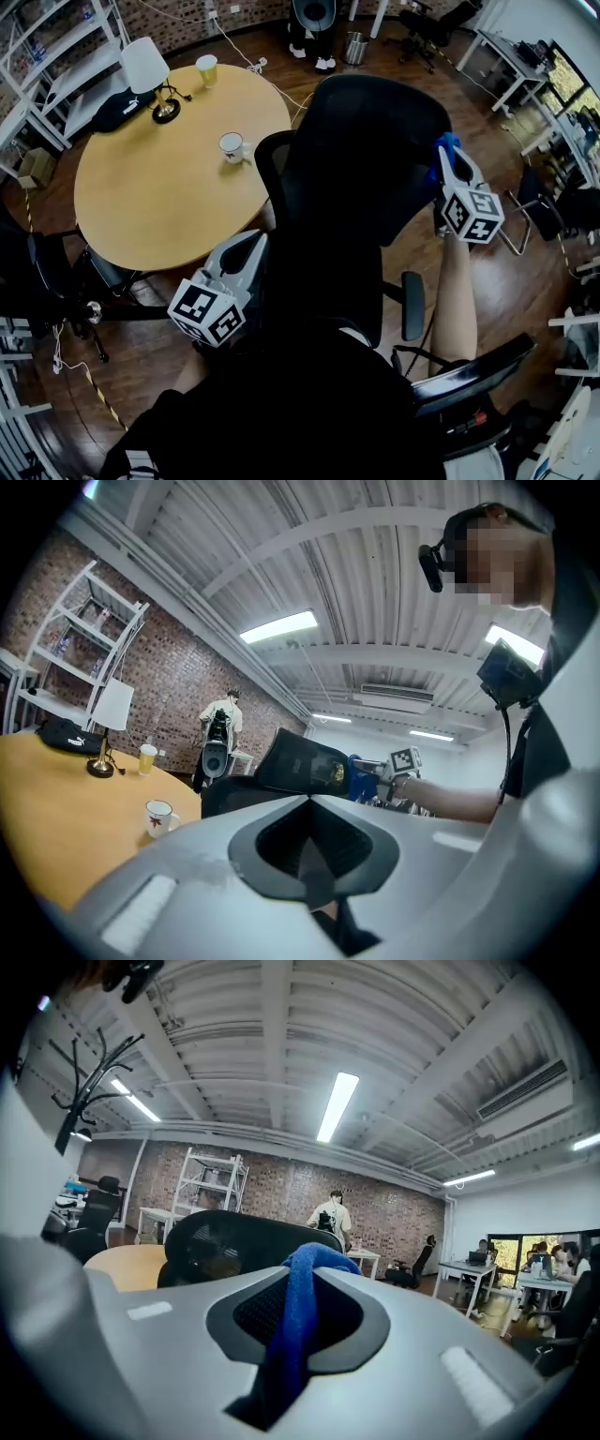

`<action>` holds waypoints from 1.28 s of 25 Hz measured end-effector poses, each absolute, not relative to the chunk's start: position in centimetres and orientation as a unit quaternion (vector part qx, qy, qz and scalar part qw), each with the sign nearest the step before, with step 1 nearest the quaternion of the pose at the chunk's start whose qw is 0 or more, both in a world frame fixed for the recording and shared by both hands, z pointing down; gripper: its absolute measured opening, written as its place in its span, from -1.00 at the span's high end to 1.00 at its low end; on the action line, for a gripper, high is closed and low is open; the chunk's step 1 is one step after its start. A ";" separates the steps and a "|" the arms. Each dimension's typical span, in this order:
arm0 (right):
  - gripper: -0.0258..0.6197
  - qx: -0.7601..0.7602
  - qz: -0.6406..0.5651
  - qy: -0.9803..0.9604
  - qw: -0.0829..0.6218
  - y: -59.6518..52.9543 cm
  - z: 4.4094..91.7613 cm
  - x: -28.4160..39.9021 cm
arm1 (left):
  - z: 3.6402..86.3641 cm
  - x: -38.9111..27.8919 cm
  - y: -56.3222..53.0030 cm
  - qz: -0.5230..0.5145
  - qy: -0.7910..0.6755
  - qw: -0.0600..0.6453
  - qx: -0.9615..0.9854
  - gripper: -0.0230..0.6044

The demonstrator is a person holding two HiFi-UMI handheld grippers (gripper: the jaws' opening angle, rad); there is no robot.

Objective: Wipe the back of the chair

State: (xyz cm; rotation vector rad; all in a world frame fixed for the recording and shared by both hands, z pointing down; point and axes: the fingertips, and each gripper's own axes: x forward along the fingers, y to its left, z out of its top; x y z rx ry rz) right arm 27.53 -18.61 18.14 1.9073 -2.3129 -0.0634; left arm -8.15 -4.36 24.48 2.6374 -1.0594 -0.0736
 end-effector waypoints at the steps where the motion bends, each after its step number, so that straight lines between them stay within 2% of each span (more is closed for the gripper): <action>1: 0.77 0.639 -0.029 -0.765 0.068 -19.1 18.3 27.4 | 24.6 -8.0 -4.1 -0.025 -0.368 0.149 0.917 0.91; 11: 0.77 0.619 -0.032 -0.782 0.060 -24.2 19.3 21.3 | 24.8 -9.1 -3.9 -0.023 -0.383 0.149 0.912 0.91; 18: 0.77 0.535 0.020 -0.844 -0.020 -25.9 19.1 13.0 | 25.4 -10.4 -3.7 -0.024 -0.395 0.156 0.905 0.91; 23: 0.77 0.464 0.028 -0.885 -0.039 -25.5 18.7 5.4 | 25.3 -10.9 -3.5 -0.026 -0.398 0.151 0.905 0.91; 28: 0.77 0.420 0.053 -0.902 -0.088 -24.4 17.5 1.4 | 25.6 -11.2 -3.4 -0.033 -0.396 0.167 0.902 0.91; 32: 0.77 0.347 0.025 -0.935 -0.061 -22.1 17.5 -2.8 | 26.1 -11.3 -3.4 -0.035 -0.398 0.178 0.900 0.91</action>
